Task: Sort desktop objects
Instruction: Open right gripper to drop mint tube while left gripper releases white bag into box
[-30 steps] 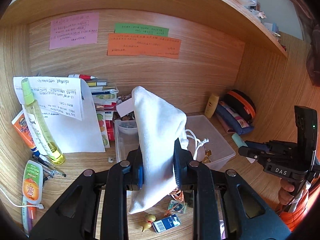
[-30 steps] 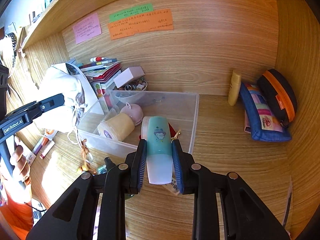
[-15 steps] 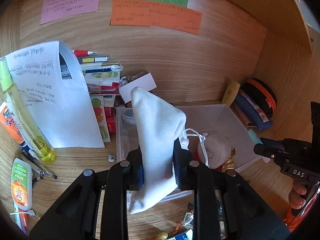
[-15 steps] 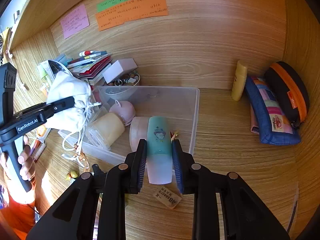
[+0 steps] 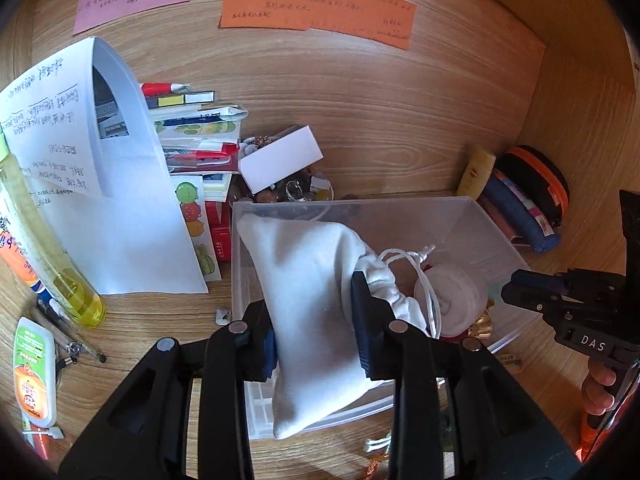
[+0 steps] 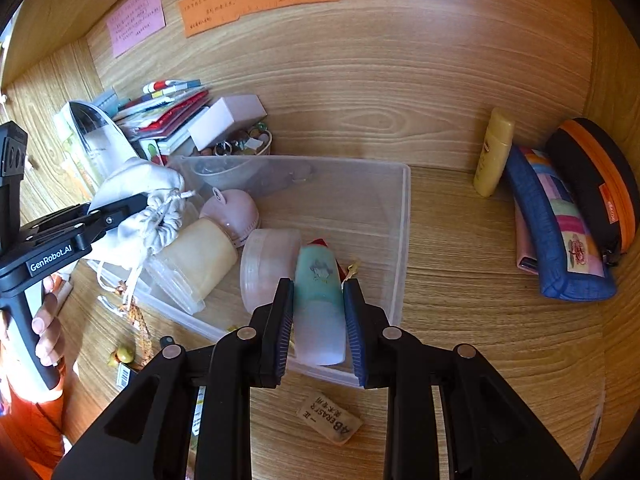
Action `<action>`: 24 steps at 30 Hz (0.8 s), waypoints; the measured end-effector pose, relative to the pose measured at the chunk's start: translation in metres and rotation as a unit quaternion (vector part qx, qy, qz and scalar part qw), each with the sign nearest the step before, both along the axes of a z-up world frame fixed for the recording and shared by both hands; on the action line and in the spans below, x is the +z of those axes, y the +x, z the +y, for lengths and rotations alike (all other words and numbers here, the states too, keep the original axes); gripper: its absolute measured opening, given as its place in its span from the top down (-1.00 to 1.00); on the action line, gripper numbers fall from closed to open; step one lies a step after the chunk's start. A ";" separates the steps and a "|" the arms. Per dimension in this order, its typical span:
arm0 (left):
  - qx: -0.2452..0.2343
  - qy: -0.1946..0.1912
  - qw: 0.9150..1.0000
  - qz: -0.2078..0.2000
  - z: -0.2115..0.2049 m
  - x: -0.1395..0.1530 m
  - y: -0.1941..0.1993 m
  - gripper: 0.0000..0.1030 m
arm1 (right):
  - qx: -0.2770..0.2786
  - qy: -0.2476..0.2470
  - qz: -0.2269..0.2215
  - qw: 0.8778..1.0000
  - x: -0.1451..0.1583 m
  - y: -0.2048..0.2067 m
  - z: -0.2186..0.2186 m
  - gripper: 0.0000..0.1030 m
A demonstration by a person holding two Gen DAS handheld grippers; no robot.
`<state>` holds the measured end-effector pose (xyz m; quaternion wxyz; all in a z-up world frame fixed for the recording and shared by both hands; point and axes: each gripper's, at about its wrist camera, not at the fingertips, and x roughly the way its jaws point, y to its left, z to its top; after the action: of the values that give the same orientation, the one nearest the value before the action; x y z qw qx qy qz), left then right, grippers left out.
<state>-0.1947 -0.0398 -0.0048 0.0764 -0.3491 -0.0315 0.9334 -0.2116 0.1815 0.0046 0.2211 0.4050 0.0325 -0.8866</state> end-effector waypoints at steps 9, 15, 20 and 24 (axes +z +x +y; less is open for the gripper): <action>0.009 -0.029 1.000 0.006 0.005 0.000 0.000 -0.17 | 0.006 0.006 -0.002 1.000 -0.003 -0.003 -0.006 0.57; 0.013 -0.029 0.999 0.008 0.002 0.003 0.003 -0.20 | 0.014 0.009 0.013 1.000 0.007 0.007 -0.008 0.57; 0.017 -0.029 0.999 0.019 0.002 0.013 0.010 -0.35 | 0.014 0.012 0.019 1.000 0.013 0.016 -0.007 0.54; 0.011 -0.027 0.999 0.028 0.003 0.023 0.020 -0.47 | 0.008 0.012 0.023 1.000 0.016 0.022 -0.004 0.42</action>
<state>-0.1752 -0.0367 0.0182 0.0577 -0.3243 -0.0084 0.9442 -0.1897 0.1777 0.0205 0.2227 0.3870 0.0513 -0.8933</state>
